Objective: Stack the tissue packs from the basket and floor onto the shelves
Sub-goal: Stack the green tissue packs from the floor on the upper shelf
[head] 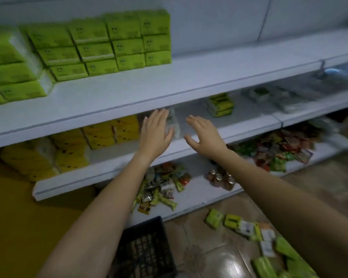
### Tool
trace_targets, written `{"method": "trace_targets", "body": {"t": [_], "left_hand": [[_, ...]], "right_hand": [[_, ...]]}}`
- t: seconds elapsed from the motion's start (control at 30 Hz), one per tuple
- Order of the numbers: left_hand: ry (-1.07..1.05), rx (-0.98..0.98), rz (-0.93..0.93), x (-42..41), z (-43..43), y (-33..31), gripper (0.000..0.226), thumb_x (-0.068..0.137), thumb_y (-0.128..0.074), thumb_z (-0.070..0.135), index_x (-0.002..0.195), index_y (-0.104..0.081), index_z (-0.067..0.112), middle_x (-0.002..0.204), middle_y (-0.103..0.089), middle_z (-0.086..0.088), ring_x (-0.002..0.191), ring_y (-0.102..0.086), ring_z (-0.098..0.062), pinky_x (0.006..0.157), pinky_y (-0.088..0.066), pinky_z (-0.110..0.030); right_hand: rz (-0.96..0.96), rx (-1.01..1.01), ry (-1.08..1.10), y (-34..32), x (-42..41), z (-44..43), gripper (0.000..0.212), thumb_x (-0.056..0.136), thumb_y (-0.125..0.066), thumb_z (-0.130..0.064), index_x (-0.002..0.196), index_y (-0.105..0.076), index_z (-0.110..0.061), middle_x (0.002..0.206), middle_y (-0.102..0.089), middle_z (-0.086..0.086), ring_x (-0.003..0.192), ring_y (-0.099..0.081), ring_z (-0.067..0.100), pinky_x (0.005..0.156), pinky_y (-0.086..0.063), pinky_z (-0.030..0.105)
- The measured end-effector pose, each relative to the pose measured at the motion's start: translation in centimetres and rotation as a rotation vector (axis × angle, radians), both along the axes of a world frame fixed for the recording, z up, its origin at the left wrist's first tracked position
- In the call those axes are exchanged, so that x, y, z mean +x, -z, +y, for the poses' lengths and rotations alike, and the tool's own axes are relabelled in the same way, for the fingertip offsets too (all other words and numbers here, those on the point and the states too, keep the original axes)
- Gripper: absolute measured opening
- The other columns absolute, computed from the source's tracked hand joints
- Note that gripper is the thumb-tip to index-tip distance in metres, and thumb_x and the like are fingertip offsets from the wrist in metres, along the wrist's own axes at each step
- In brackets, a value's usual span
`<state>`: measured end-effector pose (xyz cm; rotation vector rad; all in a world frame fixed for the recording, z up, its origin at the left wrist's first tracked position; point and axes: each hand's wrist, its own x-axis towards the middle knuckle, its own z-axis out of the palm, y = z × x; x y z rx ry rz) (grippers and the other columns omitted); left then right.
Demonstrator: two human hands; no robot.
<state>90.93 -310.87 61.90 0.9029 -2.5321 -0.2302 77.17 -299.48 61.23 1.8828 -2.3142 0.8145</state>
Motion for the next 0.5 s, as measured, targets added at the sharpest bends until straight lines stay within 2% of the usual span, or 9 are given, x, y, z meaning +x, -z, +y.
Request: {"method": "trace_targets", "body": {"t": [0.13, 0.23, 0.4, 0.5], "left_hand": [[0.248, 0.106, -0.123, -7.5, 11.2, 6.4, 0.057, 0.098, -0.037, 0.038, 0.147, -0.024, 0.014, 0.155, -0.023, -0.002, 0.144, -0.016, -0.019, 0.117, -0.007, -0.037], [0.353, 0.211, -0.226, -11.6, 19.2, 11.2, 0.056, 0.099, -0.036, 0.037, 0.148, -0.021, 0.016, 0.156, -0.019, 0.000, 0.145, -0.013, -0.018, 0.117, -0.006, -0.038], [0.575, 0.375, -0.436, -15.3, 30.6, 20.3, 0.055, 0.097, -0.037, 0.035, 0.147, -0.025, 0.014, 0.154, -0.024, -0.004, 0.142, -0.020, -0.021, 0.116, -0.013, -0.038], [0.689, 0.476, -0.573, -15.0, 35.1, 26.3, 0.067, 0.085, -0.029, 0.043, 0.144, -0.032, 0.010, 0.152, -0.028, -0.008, 0.140, -0.026, -0.024, 0.114, -0.017, -0.037]], "right_hand": [[-0.073, 0.112, 0.241, 6.3, -5.1, 14.0, 0.055, 0.093, -0.051, -0.033, 0.140, -0.038, -0.008, 0.146, -0.038, 0.011, 0.136, -0.033, 0.027, 0.112, -0.021, 0.037], [-0.149, 0.179, 0.402, 11.5, -6.7, 23.4, 0.055, 0.092, -0.049, -0.036, 0.139, -0.040, -0.008, 0.144, -0.041, 0.011, 0.135, -0.035, 0.027, 0.111, -0.022, 0.036], [-0.436, 0.315, 0.732, 20.9, -5.4, 36.3, 0.063, 0.084, -0.042, -0.045, 0.134, -0.046, -0.006, 0.134, -0.051, 0.014, 0.123, -0.047, 0.033, 0.102, -0.032, 0.039], [-0.623, 0.364, 0.953, 26.8, -3.1, 42.3, 0.057, 0.086, -0.050, -0.036, 0.131, -0.048, -0.002, 0.129, -0.054, 0.019, 0.119, -0.050, 0.035, 0.097, -0.036, 0.038]]}}
